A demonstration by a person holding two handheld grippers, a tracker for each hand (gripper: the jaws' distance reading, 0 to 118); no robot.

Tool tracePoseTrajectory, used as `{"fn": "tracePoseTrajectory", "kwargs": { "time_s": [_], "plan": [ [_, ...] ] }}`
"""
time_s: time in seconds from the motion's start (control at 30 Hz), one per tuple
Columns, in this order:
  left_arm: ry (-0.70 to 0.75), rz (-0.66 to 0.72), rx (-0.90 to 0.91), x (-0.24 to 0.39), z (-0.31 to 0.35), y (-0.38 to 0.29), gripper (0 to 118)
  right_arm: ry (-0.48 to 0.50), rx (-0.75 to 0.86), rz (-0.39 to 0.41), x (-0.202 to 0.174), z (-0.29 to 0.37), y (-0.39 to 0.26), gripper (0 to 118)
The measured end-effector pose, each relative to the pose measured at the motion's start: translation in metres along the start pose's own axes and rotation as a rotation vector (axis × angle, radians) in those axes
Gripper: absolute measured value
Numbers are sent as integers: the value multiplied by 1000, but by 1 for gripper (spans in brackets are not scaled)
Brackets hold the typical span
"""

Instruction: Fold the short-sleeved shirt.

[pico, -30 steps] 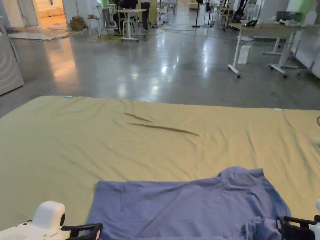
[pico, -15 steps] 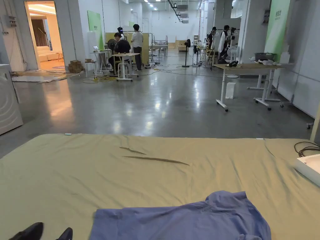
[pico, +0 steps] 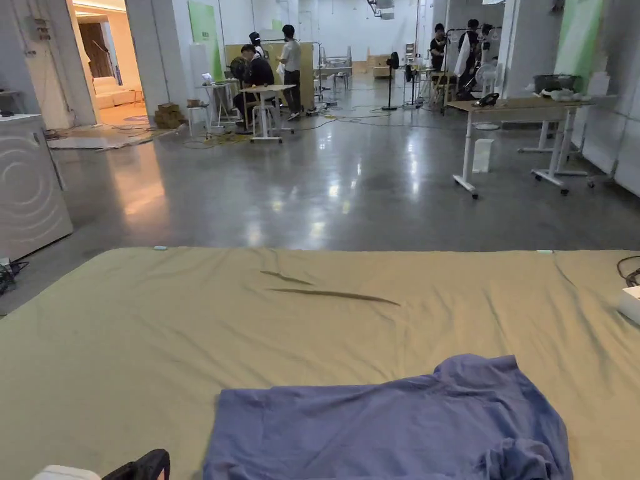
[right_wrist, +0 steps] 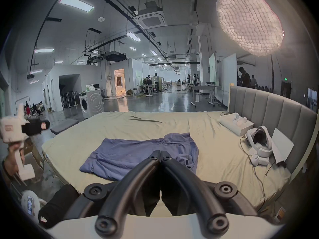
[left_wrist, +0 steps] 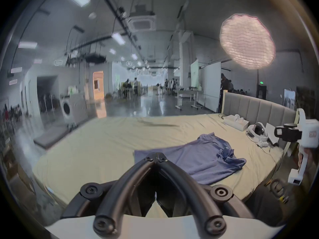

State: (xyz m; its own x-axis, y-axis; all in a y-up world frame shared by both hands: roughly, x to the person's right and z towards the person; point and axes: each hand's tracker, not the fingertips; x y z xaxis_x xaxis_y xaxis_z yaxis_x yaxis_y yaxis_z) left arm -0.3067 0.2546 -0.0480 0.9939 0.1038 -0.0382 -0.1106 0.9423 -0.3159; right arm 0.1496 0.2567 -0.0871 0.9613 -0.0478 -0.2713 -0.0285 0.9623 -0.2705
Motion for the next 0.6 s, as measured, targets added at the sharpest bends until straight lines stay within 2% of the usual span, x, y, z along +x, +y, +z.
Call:
{"fn": "tracePoseTrajectory", "kwargs": {
  "time_s": [0.07,0.1,0.13,0.2,0.23,0.37,0.5,0.6],
  "plan": [
    [-75,118,-104,-26,-35,-21,4,19,-13,-48,4,-4,-5,0],
    [-110,169,-188,-41,-61,-40,13,32,-26,-80,7,-8,-8,0],
    [-103,210,-236,-51,-78,-54,40,35,-35,-95,8,-12,-10,0],
    [-68,212,-333,-69,-111,-81,79,23,-62,-88,8,-15,-16,0],
    [-34,192,-394,-73,-124,-88,86,21,-67,-80,9,-14,-19,0],
    [4,107,-490,-78,-163,-109,86,44,-142,-95,17,-19,-35,0],
    [-42,187,-563,-86,-195,-117,85,17,-177,-153,23,-30,-44,0],
    [-51,147,-672,-79,-213,-126,54,25,-174,-195,25,-34,-46,0]
  ]
}}
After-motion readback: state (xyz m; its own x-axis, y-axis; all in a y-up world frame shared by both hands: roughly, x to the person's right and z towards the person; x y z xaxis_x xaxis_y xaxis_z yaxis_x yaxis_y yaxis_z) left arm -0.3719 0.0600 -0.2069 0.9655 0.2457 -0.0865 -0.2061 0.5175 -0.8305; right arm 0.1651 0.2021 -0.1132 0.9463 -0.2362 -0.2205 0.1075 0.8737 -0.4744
